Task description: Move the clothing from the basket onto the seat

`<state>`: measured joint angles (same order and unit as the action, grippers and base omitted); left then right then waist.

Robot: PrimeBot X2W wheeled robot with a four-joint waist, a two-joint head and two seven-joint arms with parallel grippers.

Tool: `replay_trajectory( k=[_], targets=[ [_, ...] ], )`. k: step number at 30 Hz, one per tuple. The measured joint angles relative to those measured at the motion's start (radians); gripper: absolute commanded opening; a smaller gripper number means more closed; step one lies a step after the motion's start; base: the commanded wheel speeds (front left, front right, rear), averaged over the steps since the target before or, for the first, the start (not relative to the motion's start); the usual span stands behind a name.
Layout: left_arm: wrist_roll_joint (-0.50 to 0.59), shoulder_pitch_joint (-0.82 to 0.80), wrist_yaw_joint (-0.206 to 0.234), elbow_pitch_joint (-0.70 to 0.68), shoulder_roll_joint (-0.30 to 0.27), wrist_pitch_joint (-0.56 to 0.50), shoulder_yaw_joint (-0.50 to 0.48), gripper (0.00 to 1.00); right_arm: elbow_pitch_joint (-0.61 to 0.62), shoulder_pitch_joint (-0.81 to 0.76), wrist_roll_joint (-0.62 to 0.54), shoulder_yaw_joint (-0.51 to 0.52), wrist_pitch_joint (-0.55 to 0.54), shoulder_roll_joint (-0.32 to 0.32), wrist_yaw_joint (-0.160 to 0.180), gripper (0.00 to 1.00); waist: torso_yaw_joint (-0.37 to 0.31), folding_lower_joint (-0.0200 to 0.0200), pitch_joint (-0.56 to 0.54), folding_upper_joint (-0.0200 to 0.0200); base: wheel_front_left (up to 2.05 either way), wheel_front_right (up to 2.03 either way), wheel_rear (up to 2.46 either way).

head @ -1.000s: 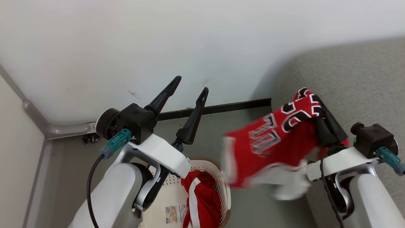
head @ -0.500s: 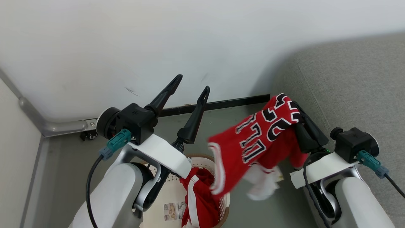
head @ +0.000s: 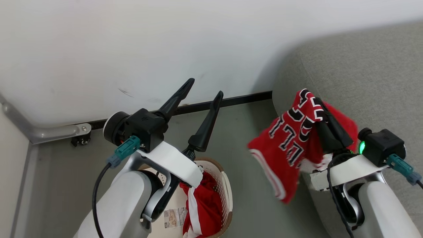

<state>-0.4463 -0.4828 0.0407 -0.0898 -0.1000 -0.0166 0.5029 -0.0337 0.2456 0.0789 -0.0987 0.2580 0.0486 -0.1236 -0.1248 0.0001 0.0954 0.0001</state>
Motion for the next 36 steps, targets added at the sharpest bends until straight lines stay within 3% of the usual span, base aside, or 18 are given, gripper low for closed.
replay_trajectory(
  k=[15, 36],
  targets=[
    [-0.012, -0.024, -0.036, 0.014, 0.013, -0.009, 0.044, 1.00, 0.051, -0.042, 0.000, 0.088, 0.000, -0.003, 0.000, 0.00, -0.100, 0.0000, 0.023, 0.0000, 0.00, 0.00, 0.00],
    [-0.004, -0.042, -0.035, 0.016, -0.006, -0.010, 0.026, 1.00, 0.064, -0.055, 0.039, 0.051, 0.000, -0.005, 0.000, 0.00, -0.279, 0.0000, 0.059, 0.0000, 0.00, 0.00, 0.00]
  ],
)
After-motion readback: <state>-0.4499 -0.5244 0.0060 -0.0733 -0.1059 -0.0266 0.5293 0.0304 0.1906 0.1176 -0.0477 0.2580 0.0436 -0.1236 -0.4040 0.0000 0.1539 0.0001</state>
